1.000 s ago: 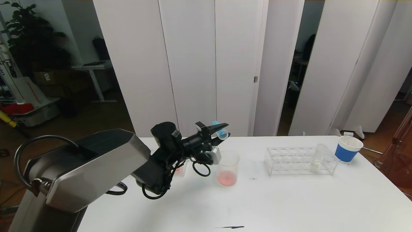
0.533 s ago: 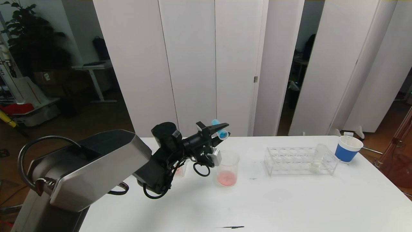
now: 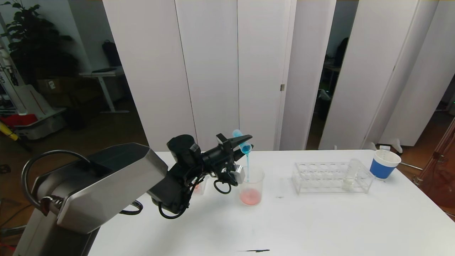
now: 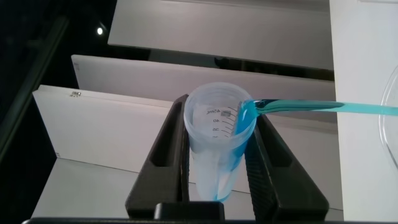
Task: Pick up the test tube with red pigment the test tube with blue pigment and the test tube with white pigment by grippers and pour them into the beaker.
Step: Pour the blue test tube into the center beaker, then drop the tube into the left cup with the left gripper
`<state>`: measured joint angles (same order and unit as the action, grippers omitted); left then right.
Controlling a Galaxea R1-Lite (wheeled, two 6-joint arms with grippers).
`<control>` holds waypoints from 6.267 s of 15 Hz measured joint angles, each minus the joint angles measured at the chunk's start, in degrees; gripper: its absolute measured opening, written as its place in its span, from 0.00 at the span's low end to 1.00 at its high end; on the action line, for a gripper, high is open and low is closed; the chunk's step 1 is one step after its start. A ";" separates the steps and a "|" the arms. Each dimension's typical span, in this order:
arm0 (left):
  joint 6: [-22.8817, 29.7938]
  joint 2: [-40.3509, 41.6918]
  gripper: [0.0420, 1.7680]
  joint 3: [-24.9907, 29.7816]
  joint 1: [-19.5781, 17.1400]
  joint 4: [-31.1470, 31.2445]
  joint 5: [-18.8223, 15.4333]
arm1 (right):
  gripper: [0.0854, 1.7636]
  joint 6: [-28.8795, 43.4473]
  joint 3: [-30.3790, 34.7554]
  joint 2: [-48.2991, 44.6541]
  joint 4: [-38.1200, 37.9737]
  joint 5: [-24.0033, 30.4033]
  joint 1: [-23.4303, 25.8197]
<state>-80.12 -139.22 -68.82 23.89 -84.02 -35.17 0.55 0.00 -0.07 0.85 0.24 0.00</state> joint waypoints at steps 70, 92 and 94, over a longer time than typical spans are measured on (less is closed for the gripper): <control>71.33 23.67 0.32 1.78 0.30 40.89 24.31 | 0.99 -0.02 0.00 0.00 0.00 0.02 0.00; 69.38 26.54 0.32 7.46 -23.15 16.80 70.52 | 0.99 -0.02 0.00 0.00 0.00 0.02 0.00; 69.18 23.70 0.32 7.52 -25.71 15.47 69.25 | 0.99 -0.02 0.00 0.00 0.00 0.02 0.00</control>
<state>-10.93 -115.52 -61.29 -1.82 -68.55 34.08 0.52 0.00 -0.07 0.85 0.27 0.00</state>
